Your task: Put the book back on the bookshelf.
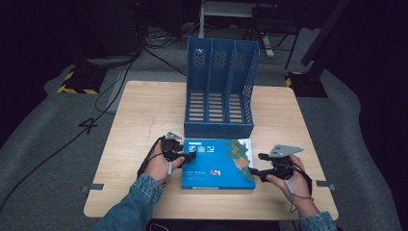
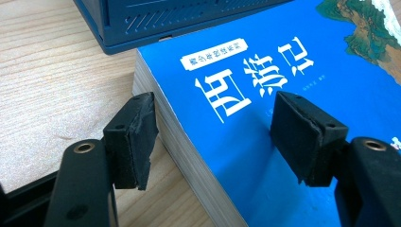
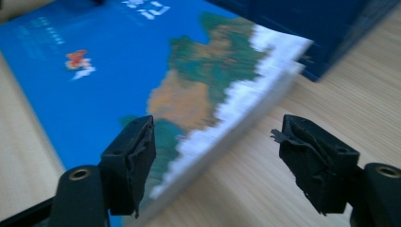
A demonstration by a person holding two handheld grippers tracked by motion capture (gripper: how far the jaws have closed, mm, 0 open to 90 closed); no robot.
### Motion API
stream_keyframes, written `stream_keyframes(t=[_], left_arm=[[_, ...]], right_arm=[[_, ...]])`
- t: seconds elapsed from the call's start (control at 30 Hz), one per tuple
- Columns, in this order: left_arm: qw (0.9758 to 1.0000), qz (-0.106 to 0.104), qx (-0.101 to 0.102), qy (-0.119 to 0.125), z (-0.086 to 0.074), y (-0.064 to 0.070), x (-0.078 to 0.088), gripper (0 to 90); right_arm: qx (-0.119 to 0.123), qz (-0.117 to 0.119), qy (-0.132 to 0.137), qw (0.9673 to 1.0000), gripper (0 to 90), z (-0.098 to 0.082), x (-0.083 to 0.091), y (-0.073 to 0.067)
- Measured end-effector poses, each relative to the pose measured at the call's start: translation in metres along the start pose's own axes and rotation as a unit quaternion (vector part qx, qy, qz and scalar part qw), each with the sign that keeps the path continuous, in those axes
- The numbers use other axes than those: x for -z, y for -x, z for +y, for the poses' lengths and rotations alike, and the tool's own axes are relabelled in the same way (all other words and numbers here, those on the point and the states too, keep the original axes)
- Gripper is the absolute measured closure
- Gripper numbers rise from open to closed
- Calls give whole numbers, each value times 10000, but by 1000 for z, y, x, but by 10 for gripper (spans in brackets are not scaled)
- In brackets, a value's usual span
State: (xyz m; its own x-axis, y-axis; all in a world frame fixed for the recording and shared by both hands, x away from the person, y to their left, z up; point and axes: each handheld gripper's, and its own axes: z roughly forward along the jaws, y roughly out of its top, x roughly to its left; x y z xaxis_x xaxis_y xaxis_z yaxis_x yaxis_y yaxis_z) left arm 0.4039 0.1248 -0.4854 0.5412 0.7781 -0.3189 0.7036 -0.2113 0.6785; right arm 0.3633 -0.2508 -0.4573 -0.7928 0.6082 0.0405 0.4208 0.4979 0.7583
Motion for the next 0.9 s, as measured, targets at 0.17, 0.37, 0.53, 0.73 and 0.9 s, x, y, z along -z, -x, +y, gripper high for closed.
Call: stream_keyframes(t=[0.17,0.37,0.53,0.73,0.9], left_arm=[[10000,8,-9,22,0,0,0,330],[10000,17,-15,22,0,1,0,329],[10000,48,34,7,1,2,0,329],[9994,156,-274,138,4,7,9,464],[9985,-144,-332,400,5,11,16,493]], right_arm=[[316,428,-278,9982,261,5,-18,-20],[624,365,-350,9968,234,4,-28,-31],[618,323,-274,9972,234,3,-29,-32],[587,329,-87,9977,234,0,-31,-32],[583,334,-47,9977,235,-1,-31,-32]])
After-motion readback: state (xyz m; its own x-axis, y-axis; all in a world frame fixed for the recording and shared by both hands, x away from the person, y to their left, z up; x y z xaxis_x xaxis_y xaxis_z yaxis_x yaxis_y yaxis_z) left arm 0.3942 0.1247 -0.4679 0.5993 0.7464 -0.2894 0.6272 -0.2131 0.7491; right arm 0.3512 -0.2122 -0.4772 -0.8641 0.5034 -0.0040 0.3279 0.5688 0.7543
